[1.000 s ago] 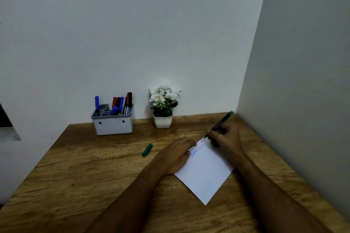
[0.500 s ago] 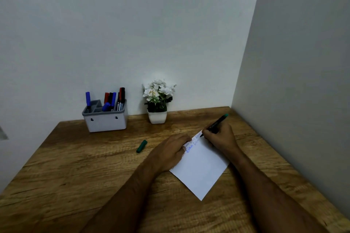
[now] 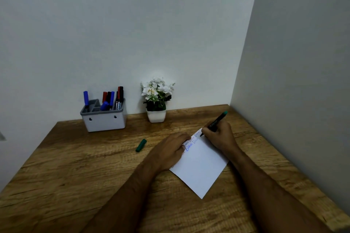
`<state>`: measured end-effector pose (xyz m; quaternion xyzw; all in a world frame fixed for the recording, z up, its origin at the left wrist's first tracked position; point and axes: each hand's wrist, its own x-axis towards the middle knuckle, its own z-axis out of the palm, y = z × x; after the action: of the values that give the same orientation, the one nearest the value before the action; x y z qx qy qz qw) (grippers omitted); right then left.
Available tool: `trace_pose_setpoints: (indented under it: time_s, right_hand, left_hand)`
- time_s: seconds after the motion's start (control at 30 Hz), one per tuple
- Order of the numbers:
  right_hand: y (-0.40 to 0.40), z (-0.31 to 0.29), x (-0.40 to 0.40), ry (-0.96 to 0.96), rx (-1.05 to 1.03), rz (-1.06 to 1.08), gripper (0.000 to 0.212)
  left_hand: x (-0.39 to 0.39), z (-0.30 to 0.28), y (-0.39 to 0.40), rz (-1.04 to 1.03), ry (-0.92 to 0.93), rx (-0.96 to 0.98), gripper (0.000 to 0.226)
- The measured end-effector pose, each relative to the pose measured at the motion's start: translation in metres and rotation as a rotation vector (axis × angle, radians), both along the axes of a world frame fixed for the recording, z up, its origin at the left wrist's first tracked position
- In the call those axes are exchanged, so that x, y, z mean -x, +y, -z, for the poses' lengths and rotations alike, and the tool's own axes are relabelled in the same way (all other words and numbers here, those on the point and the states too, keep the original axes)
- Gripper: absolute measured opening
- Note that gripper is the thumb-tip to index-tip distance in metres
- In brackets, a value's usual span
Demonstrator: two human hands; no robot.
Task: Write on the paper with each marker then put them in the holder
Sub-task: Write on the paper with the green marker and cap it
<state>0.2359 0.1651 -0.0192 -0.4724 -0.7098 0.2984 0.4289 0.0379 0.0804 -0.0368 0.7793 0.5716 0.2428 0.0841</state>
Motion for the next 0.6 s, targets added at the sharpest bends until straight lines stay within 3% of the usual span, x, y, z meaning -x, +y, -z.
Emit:
trace_pose_setpoints:
  time_s: [0.23,0.6]
  right_hand:
    - [-0.0016,-0.0004,-0.0004,-0.007,-0.024,0.002,0.024]
    - [0.0002,0.0028,0.0000,-0.052,-0.012,-0.022,0.011]
  left_hand:
    - [0.0006,0.0002,-0.0010,0.015,0.004,-0.009,0.043]
    - [-0.0019,-0.0020,-0.0021,0.000,0.004,-0.036,0.042]
